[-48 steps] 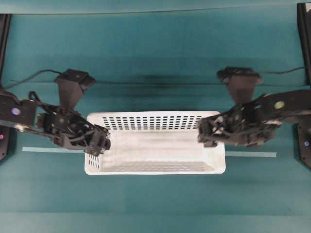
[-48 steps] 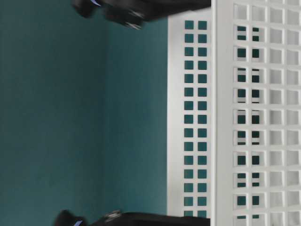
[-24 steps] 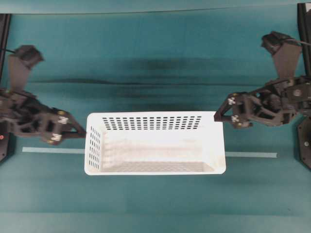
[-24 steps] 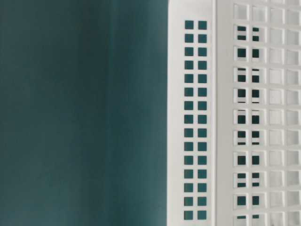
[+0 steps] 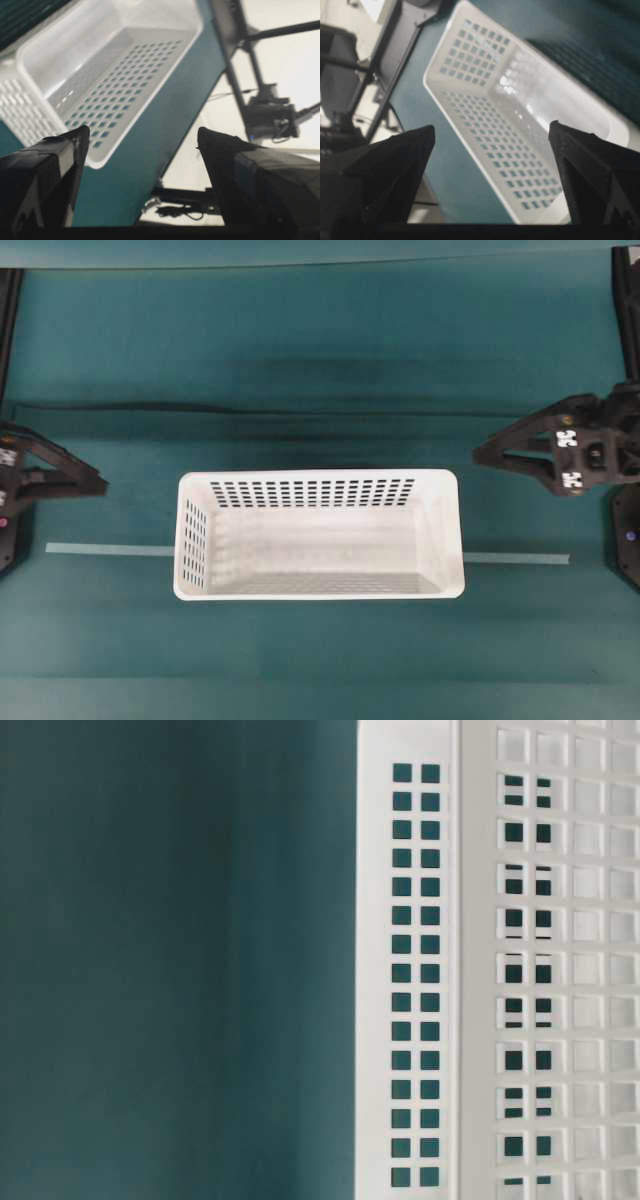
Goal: Lift the white basket with both hands.
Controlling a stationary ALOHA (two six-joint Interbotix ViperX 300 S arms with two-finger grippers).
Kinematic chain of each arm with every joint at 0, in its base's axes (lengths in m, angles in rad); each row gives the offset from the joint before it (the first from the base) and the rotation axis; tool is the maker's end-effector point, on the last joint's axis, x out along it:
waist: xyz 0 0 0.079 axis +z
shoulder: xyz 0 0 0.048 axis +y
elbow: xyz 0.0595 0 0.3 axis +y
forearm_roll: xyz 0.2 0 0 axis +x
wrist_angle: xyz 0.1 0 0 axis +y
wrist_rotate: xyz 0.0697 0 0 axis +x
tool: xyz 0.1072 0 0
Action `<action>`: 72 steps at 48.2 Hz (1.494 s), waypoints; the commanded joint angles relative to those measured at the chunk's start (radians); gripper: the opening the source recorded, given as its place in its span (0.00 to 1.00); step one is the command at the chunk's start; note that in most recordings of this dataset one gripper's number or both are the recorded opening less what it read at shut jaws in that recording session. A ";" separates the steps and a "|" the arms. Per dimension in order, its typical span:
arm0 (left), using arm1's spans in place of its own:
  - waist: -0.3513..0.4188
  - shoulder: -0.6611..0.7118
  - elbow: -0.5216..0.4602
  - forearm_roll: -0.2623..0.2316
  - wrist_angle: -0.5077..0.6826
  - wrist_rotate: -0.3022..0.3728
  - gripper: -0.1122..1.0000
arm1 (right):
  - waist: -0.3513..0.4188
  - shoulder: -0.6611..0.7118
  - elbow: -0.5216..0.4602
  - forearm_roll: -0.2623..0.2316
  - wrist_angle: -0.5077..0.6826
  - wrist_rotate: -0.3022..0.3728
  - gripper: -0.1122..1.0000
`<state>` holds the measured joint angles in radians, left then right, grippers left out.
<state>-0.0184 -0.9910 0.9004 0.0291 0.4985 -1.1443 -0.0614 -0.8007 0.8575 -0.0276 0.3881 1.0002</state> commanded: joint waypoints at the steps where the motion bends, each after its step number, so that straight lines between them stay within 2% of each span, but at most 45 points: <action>1: 0.003 -0.014 -0.015 0.003 -0.009 0.037 0.90 | -0.002 -0.025 0.002 -0.003 -0.018 -0.069 0.98; 5: 0.002 -0.029 -0.017 0.003 -0.011 0.077 0.90 | -0.002 -0.044 0.009 -0.003 -0.032 -0.146 0.97; 17: 0.000 -0.064 -0.025 0.003 -0.011 0.256 0.90 | -0.002 -0.106 0.052 -0.003 -0.112 -0.373 0.97; 24: 0.000 -0.087 -0.028 0.003 -0.009 0.353 0.90 | -0.002 -0.135 0.064 -0.003 -0.138 -0.471 0.97; 33: 0.000 -0.112 -0.028 0.003 -0.011 0.492 0.89 | -0.002 -0.186 0.080 -0.003 -0.140 -0.563 0.97; 43: -0.002 -0.141 -0.028 0.003 -0.011 0.627 0.89 | -0.002 -0.259 0.106 -0.003 -0.143 -0.617 0.97; 64: -0.011 -0.160 -0.017 0.003 -0.067 0.738 0.89 | -0.002 -0.333 0.129 -0.003 -0.146 -0.637 0.97; 72: -0.011 -0.160 -0.014 0.003 -0.066 0.750 0.89 | -0.002 -0.333 0.137 -0.003 -0.146 -0.637 0.97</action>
<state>-0.0276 -1.1597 0.9004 0.0291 0.4403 -0.3973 -0.0614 -1.1351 1.0002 -0.0276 0.2546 0.3666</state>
